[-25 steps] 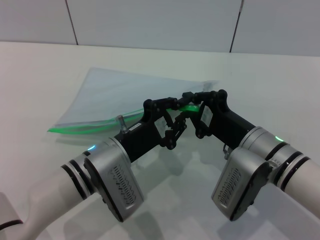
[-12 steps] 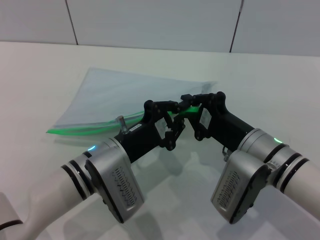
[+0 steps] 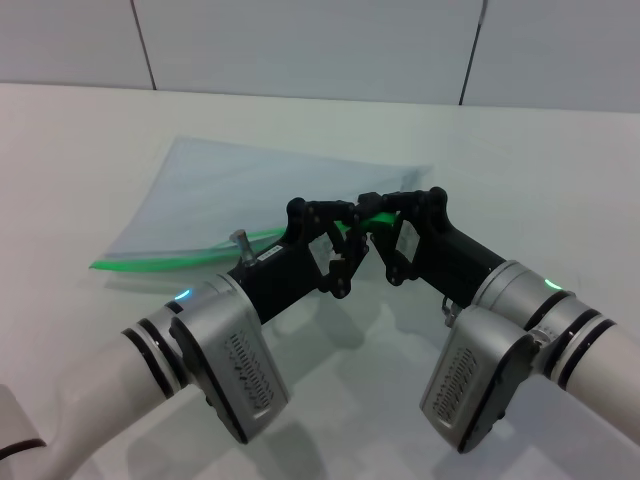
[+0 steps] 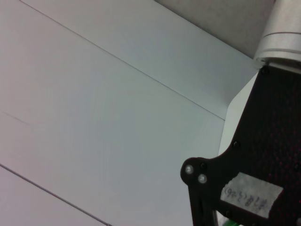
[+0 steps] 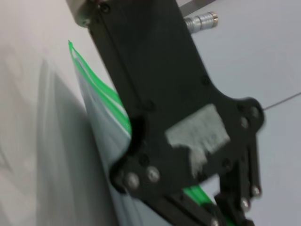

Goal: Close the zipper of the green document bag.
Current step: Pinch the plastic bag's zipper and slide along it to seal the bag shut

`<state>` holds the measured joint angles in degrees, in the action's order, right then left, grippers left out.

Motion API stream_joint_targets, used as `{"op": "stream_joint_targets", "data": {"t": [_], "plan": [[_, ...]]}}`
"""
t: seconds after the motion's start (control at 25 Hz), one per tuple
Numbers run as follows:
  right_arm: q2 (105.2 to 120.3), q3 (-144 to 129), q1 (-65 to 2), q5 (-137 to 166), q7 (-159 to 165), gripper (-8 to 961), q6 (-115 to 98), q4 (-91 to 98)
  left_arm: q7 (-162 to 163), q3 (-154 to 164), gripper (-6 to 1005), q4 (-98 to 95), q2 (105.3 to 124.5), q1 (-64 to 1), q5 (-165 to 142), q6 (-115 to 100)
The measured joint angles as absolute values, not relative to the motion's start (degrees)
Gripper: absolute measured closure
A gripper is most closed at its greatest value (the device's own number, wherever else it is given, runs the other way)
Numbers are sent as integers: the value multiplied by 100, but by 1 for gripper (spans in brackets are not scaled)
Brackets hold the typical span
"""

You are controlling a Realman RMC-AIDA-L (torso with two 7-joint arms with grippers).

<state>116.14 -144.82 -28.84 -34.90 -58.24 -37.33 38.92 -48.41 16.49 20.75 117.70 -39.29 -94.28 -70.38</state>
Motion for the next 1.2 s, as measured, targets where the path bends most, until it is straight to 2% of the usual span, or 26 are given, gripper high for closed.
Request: {"op": "stream_joint_targets", "data": {"t": [1.2], "plan": [[11595,-14025,-2886,-3534,-5548,905,-4099,3406,-4821,1456,927,2075,11764,-3800,-9407,-7018]]}}
